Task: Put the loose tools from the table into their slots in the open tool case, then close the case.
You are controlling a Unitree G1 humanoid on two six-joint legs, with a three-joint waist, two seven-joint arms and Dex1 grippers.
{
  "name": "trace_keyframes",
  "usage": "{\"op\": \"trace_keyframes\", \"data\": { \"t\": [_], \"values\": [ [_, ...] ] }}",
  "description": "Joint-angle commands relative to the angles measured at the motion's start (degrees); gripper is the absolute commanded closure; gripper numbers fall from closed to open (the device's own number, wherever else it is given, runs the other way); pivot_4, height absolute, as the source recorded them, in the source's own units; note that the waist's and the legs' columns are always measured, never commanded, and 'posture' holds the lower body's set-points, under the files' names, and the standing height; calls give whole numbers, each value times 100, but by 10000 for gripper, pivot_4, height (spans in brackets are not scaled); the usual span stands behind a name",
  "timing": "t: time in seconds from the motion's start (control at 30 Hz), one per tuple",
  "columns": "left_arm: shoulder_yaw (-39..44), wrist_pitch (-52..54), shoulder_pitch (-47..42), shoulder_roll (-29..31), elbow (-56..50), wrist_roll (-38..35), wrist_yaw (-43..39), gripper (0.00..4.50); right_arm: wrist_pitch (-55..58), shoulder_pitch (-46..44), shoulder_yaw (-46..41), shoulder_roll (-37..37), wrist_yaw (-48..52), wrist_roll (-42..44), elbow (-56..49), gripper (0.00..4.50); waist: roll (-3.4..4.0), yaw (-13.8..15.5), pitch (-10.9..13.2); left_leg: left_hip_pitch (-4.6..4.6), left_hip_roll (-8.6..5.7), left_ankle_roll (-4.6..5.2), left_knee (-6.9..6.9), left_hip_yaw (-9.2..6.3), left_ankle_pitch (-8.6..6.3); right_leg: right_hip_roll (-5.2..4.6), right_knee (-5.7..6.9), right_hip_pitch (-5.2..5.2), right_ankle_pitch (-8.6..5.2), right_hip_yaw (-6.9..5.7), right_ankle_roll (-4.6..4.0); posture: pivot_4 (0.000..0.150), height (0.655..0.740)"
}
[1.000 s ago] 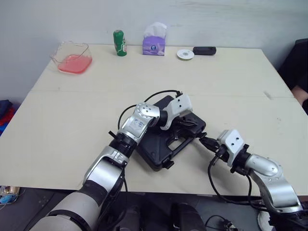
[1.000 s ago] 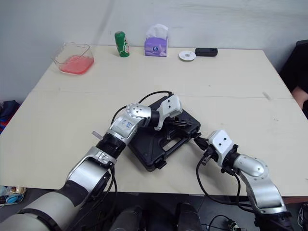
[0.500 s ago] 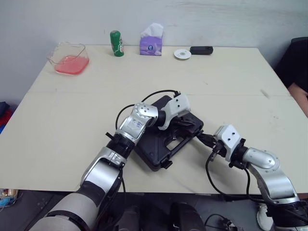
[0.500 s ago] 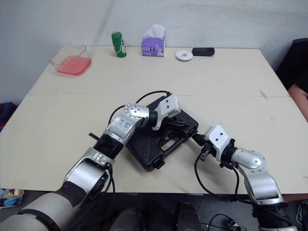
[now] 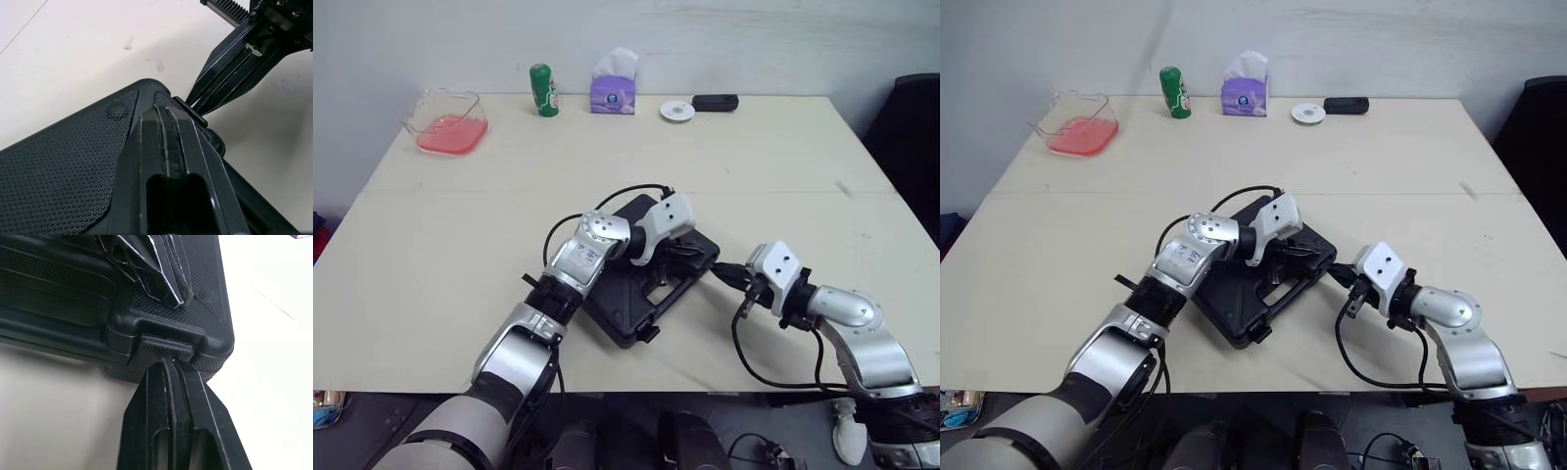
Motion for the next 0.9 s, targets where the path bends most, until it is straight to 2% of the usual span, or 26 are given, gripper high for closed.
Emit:
{"op": "trace_keyframes", "data": {
  "t": [0.03,0.2,0.43,0.6,0.77,0.9],
  "values": [
    [-474,439,467,99,436,414,14,45000,-96,-237,54,50,46,114,-151,44295,0,0,-1,0,0,-1,0,0,0,0,-1,0,0,0,-1,1500,7400],
    [-201,465,455,107,71,170,38,45000,-71,-110,-84,-103,171,192,-261,44295,0,1,-1,1,2,-5,0,2,-3,-2,-3,-2,-1,4,-2,1500,7400],
    [499,128,469,605,-1778,-668,-599,45000,117,745,-670,-668,725,810,-948,44295,16,56,15,-28,0,-4,-6,-1,-2,-2,1,-27,-1,-2,-2,1500,7400],
    [1126,-167,774,928,-2317,-1472,-1115,45000,50,1241,-550,-678,858,972,-1273,44295,15,113,20,-45,-3,0,5,-6,-1,-5,-1,-33,0,-10,0,1500,7400],
    [1284,-403,1299,1529,-3060,-1997,-1815,45000,-335,1592,-195,-538,957,846,-1389,44295,17,139,21,-41,-2,-3,2,-6,-3,0,-3,-31,0,-10,0,1500,7400],
    [1328,-230,1940,2029,-3795,-2228,-1937,45000,-599,1726,109,-491,1020,751,-1454,44295,19,141,21,-42,-4,-2,3,-7,-3,-3,-6,-31,0,-7,-1,1500,7400]
  ]
}}
